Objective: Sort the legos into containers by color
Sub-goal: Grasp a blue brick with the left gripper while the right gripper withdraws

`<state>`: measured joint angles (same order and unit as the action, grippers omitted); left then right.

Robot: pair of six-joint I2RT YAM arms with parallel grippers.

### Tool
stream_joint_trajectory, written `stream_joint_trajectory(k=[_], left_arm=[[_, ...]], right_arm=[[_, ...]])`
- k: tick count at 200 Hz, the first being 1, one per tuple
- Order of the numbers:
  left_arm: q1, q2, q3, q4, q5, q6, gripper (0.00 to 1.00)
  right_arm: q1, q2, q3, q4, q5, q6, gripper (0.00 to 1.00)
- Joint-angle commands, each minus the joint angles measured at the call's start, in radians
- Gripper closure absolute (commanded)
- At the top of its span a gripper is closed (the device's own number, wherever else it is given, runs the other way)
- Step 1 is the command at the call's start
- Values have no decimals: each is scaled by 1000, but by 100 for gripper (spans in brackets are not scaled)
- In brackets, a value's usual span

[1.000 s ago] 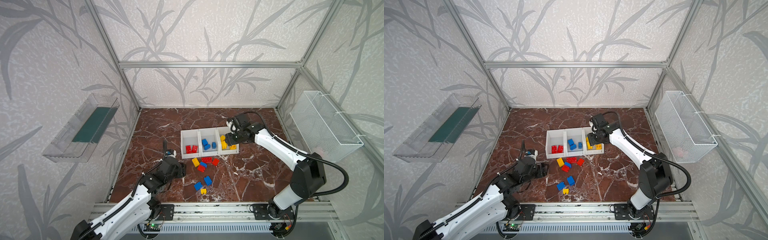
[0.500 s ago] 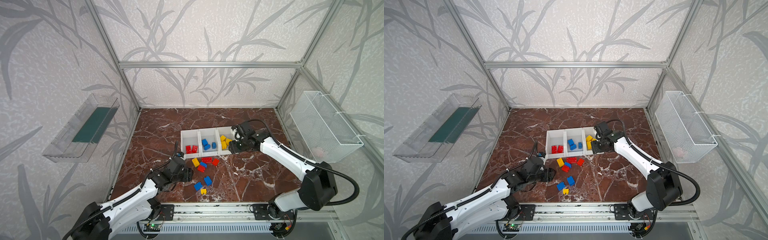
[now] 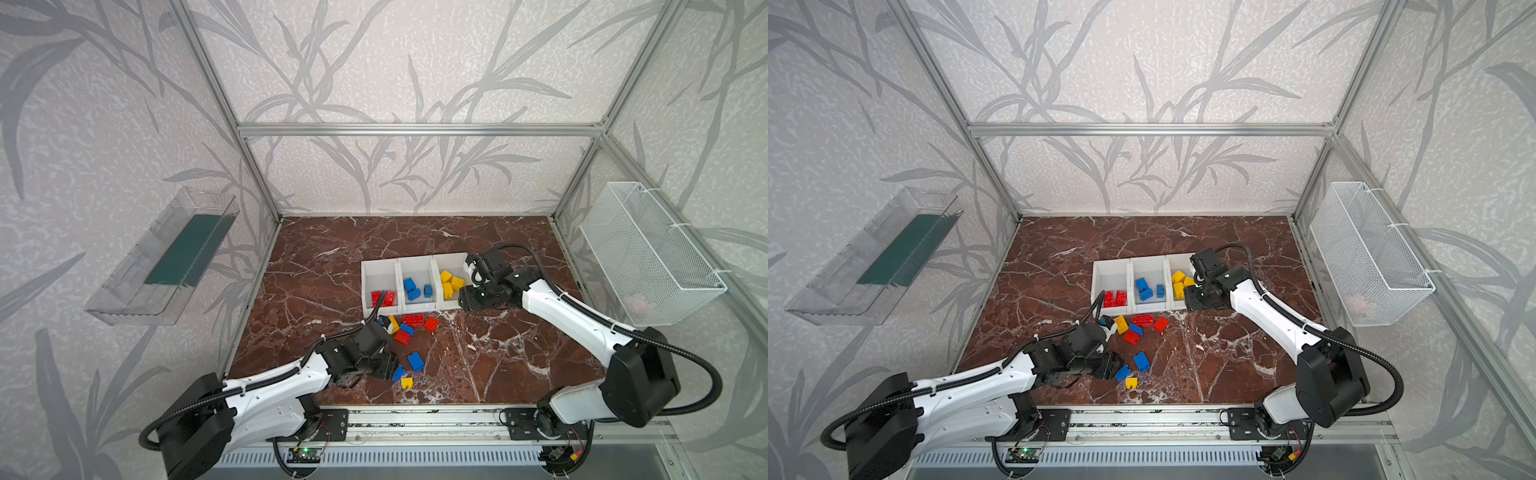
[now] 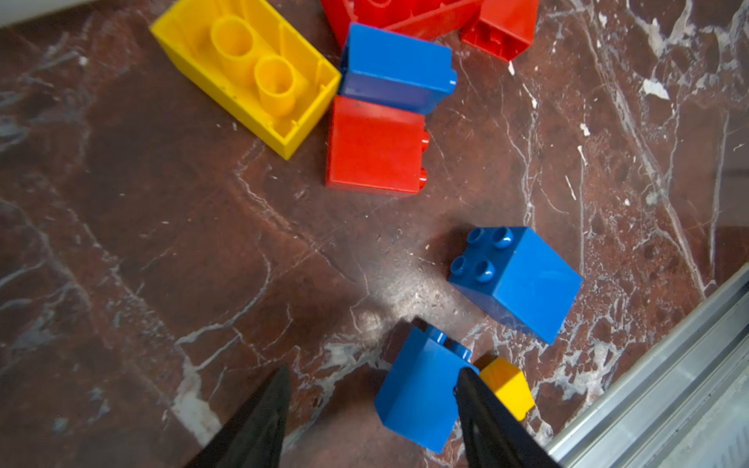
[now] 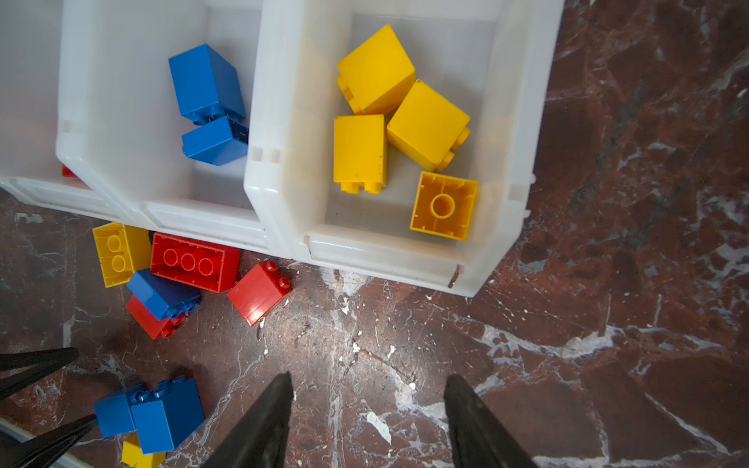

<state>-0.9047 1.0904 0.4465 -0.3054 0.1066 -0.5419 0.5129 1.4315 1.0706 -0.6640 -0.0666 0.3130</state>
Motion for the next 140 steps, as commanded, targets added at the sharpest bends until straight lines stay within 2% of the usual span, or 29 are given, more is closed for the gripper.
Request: stream_joint_trajectory(k=[1, 38, 140], left_arm=[[-21, 36, 41, 1, 15, 31, 33], [-40, 108, 75, -6, 39, 44, 33], [-96, 279, 198, -122, 3, 131, 47]], right_arm=[[3, -34, -24, 12, -9, 17, 39], [4, -56, -47, 20, -1, 27, 39], [4, -106, -84, 4, 10, 33, 38]])
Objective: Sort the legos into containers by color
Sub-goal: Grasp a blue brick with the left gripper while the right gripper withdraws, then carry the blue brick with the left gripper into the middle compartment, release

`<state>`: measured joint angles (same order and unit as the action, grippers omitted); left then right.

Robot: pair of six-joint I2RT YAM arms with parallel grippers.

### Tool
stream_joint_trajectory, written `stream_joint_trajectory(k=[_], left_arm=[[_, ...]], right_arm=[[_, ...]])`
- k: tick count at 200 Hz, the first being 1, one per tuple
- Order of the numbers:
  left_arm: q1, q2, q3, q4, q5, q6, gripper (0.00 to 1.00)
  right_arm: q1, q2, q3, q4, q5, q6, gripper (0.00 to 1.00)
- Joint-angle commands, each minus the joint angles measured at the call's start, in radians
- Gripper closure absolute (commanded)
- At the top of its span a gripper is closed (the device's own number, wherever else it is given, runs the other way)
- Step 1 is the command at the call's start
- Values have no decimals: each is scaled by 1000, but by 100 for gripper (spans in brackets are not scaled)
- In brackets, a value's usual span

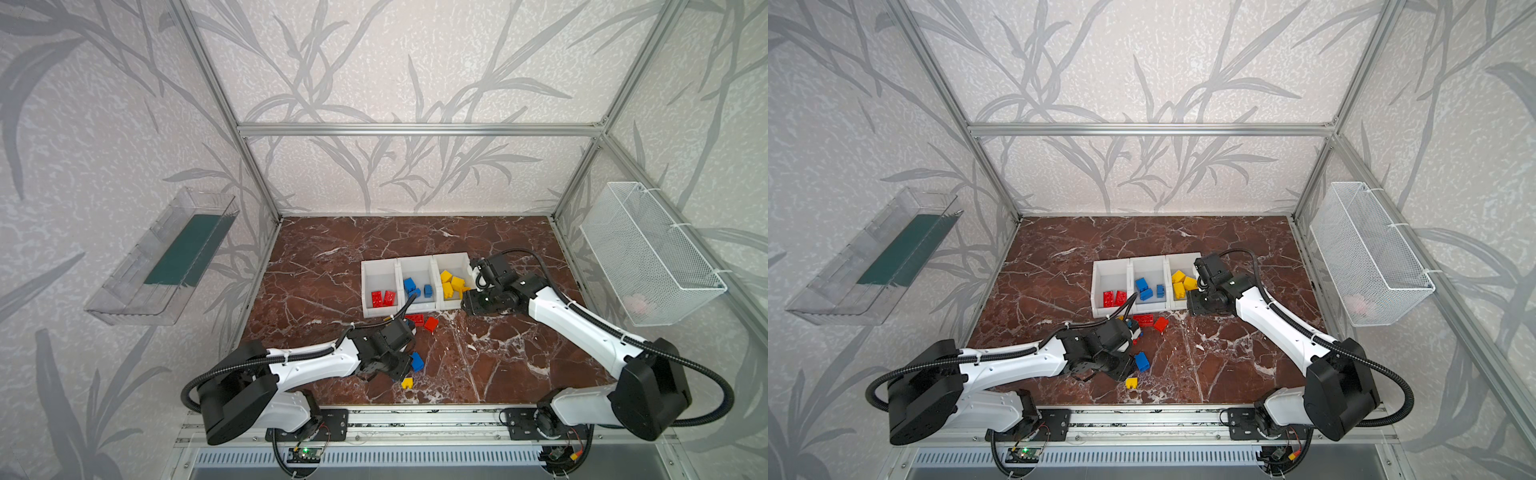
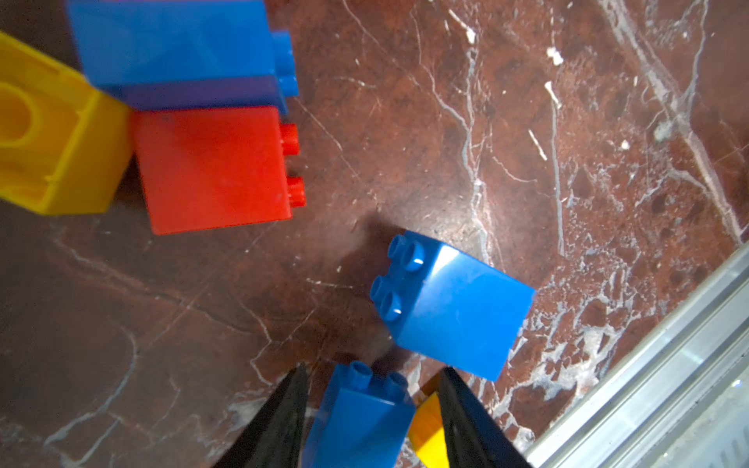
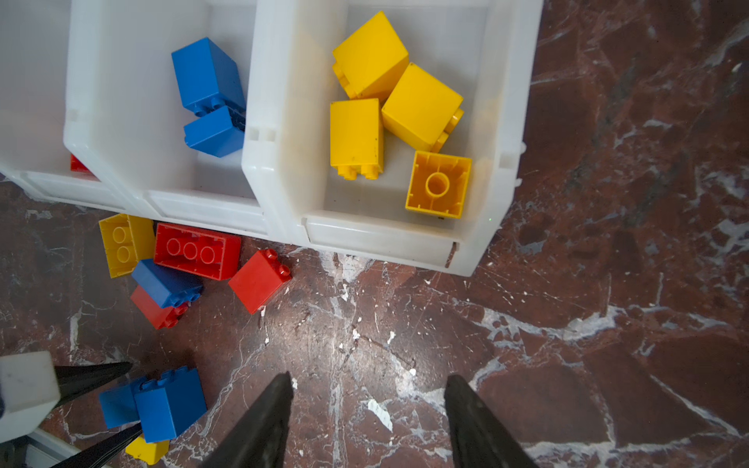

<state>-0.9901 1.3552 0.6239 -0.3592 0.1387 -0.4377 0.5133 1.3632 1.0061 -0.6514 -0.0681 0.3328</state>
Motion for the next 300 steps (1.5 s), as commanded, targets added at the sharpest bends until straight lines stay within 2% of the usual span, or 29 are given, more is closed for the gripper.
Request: stream_joint_trajectory(k=[1, 44, 88, 139, 162, 191, 230, 262, 300], left_arm=[[-11, 15, 20, -70, -33, 26, 47], [-17, 3, 20, -115, -91, 7, 52], [-18, 5, 16, -113, -90, 2, 65], [-17, -22, 15, -102, -94, -14, 72], [-15, -59, 52, -129, -175, -45, 73], [31, -71, 119, -73, -233, 47, 73], [177, 67, 349, -46, -183, 133, 73], [255, 229, 534, -29, -177, 198, 72], [323, 433, 728, -40, -132, 214, 72]], right_arm=[[4, -38, -20, -8, 11, 13, 38], [4, -50, -35, -8, 18, 19, 38], [4, -45, -35, -5, 13, 21, 38], [3, -70, -49, -5, 19, 29, 39], [3, -87, -43, -18, 24, 29, 39], [3, -128, -36, -32, 16, 38, 39], [3, -209, -76, -31, -3, 50, 39], [3, -265, -131, -38, -29, 77, 39], [6, -350, -204, -37, -61, 135, 40]])
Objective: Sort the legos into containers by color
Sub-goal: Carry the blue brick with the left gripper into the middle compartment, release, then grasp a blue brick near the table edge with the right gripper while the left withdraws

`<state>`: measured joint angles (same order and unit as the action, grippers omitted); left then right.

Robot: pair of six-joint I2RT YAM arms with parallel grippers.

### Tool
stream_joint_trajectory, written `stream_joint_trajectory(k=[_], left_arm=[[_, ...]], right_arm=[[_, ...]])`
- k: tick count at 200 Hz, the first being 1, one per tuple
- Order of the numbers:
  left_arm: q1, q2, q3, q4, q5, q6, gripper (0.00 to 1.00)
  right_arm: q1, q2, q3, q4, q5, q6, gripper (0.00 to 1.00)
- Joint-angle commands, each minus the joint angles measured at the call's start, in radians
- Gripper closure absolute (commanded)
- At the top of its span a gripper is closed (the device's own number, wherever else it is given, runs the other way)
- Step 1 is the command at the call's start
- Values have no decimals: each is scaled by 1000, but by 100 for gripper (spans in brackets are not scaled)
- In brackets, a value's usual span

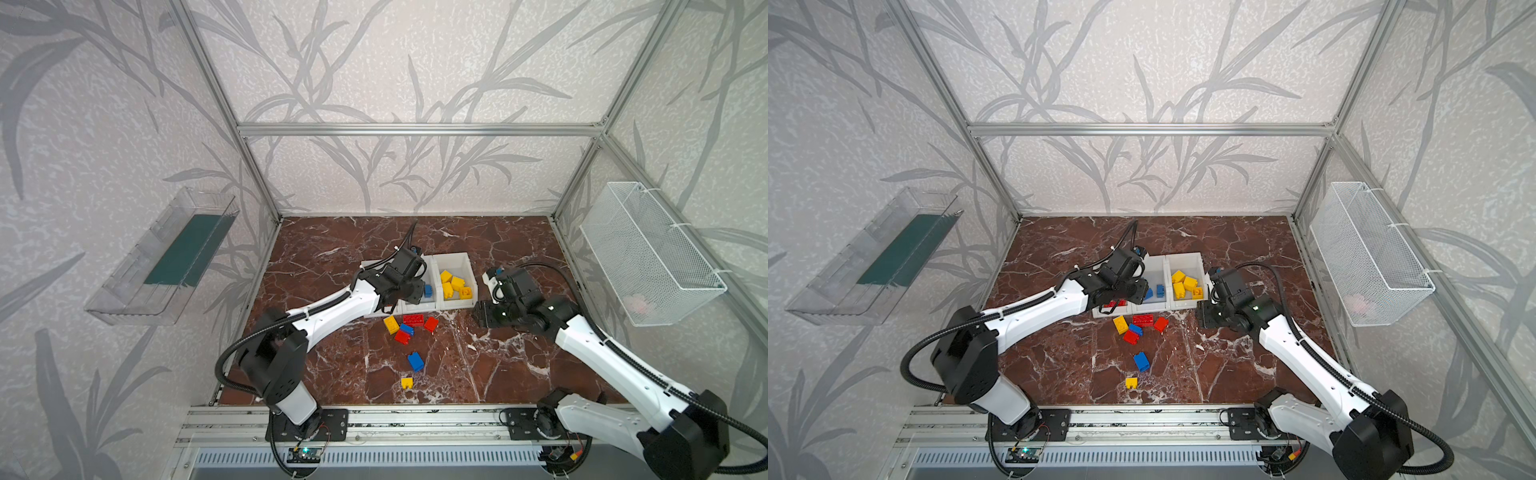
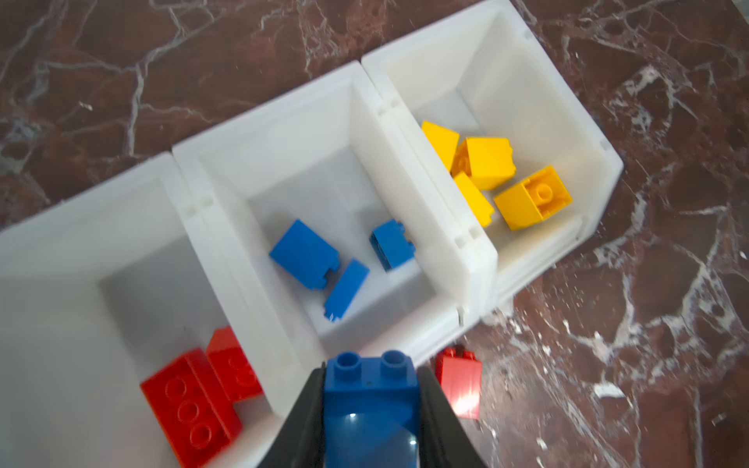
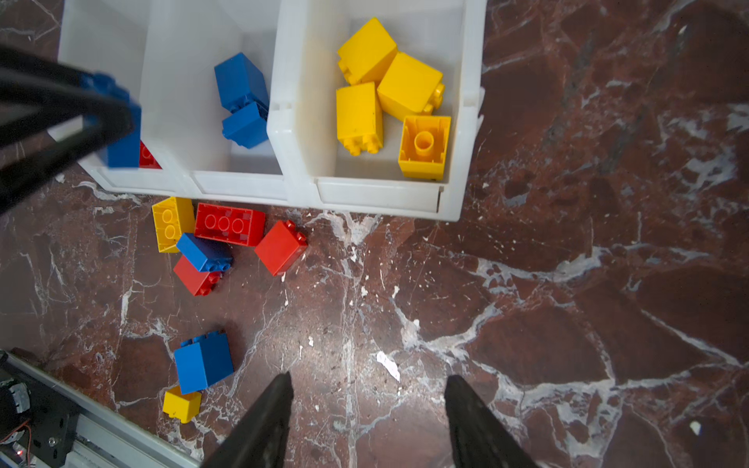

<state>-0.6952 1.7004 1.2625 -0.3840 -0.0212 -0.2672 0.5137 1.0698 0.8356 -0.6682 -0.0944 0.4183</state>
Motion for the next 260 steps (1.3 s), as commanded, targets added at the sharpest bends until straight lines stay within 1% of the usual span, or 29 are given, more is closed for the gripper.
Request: stream_joint_trajectory(k=[1, 40, 53, 67, 90, 98, 108, 137, 177, 226, 260], left_arm=[[29, 92, 93, -15, 28, 43, 72], [64, 242, 244, -44, 50, 30, 72], [71, 273, 283, -60, 62, 30, 70], [78, 290, 306, -62, 81, 27, 64], [86, 292, 311, -49, 110, 30, 44], [87, 287, 308, -49, 108, 27, 41], [88, 274, 299, -49, 109, 20, 39], [93, 189, 186, 39, 119, -25, 38], [99, 0, -15, 198, 171, -62, 37], [105, -238, -261, 244, 127, -91, 36], [108, -392, -398, 212, 90, -110, 35]], right_arm=[[5, -59, -35, -20, -36, 51, 40], [35, -131, -101, -51, -33, 94, 40], [37, -148, -111, -69, -24, 100, 40], [38, -166, -113, -84, -12, 102, 40], [38, -190, -101, -106, 8, 105, 40], [37, -195, -97, -114, 12, 107, 40], [37, -198, -90, -124, 14, 106, 40], [37, -197, -82, -143, 15, 110, 40], [43, -184, -64, -166, 22, 112, 40], [115, -140, -37, -167, 63, 152, 41], [198, -65, -14, -143, 92, 175, 41]])
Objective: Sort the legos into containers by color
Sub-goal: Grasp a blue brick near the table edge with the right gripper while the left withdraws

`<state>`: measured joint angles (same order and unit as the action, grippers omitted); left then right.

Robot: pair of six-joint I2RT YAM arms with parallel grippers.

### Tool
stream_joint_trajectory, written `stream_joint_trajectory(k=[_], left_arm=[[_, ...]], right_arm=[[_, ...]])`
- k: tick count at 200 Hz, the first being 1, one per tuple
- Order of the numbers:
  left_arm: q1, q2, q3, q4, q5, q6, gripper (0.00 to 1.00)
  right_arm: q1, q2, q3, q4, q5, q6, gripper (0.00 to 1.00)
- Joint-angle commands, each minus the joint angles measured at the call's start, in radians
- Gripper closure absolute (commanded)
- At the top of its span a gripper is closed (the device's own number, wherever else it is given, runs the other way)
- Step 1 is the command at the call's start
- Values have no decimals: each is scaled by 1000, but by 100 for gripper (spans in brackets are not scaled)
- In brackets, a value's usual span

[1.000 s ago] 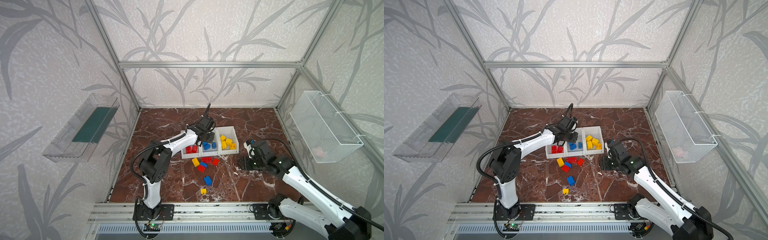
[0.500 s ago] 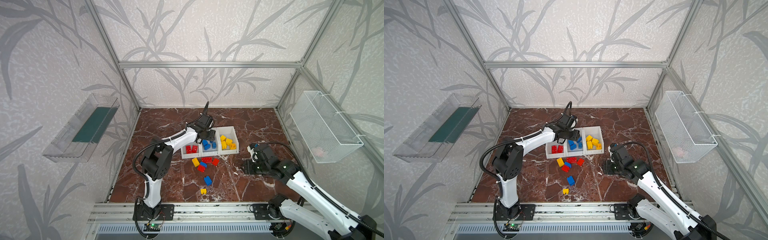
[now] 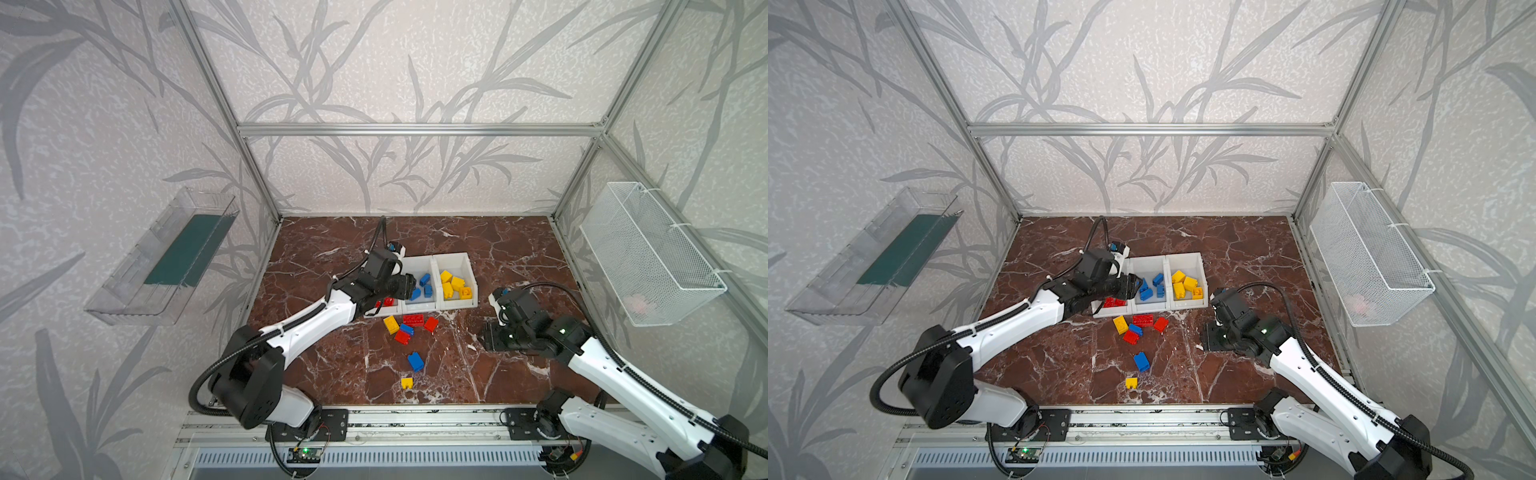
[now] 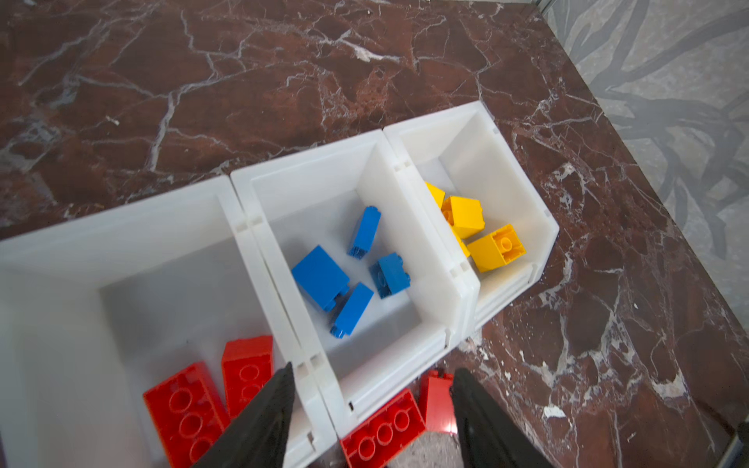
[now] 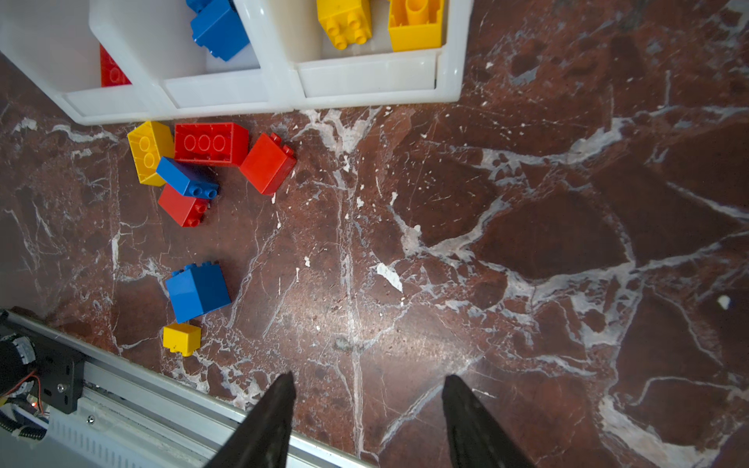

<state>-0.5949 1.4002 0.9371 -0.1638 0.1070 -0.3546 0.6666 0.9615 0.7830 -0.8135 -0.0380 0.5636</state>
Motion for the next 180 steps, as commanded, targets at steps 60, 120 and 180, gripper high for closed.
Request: stream_joint_trajectory(k=[60, 120, 180], left_arm=[[11, -377, -308, -49, -164, -118, 33], [14, -627, -427, -168, -263, -188, 33], [13, -720, -463, -224, -284, -229, 33]], right_arm=[[195, 217, 110, 51, 62, -8, 41], [413, 385, 179, 81, 74, -14, 41], [503, 629, 314, 124, 92, -13, 40]])
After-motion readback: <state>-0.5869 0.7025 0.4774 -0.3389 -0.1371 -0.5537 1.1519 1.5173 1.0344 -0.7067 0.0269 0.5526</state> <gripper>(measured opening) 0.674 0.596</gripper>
